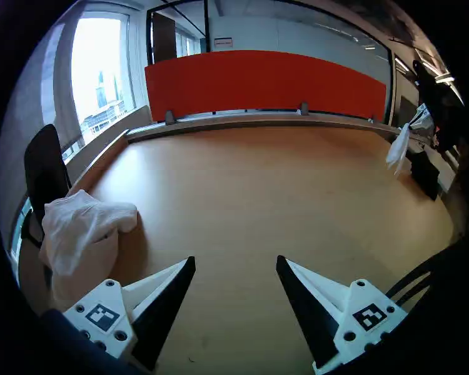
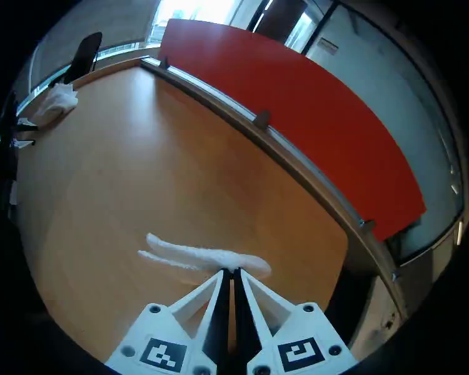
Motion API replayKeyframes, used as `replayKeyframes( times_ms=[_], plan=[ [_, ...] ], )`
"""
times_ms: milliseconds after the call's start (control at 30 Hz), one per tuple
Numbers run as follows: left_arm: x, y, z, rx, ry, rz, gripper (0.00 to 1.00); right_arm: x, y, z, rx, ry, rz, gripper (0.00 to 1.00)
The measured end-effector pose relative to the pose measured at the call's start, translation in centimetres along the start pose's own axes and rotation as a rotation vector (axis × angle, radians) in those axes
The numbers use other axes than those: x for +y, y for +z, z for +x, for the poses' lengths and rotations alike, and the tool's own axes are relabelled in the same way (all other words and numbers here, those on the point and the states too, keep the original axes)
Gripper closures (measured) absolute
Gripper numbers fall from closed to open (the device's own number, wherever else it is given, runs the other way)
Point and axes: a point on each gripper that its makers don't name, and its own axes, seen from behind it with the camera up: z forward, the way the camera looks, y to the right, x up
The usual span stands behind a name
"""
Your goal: Fold towel
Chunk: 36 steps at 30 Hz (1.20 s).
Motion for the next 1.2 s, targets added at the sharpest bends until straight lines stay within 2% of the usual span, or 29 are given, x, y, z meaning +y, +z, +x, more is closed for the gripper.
replayKeyframes(
  times_ms=[400, 867, 1200],
  plan=[
    [0.5, 0.2, 0.3, 0.0, 0.009, -0.008, 0.04, -0.4, -0.3, -2.2, -0.022, 0.019, 0.002, 0.96],
    [0.7, 0.2, 0.2, -0.005, 0.026, -0.016, 0.04, -1.6, -1.5, -10.2, -0.124, 0.085, 0.002, 0.96],
    [0.8, 0.1, 0.2, -0.007, 0.039, -0.019, 0.04, -2.5, -1.4, -15.6, -0.2, 0.155, -0.005, 0.96]
  ],
)
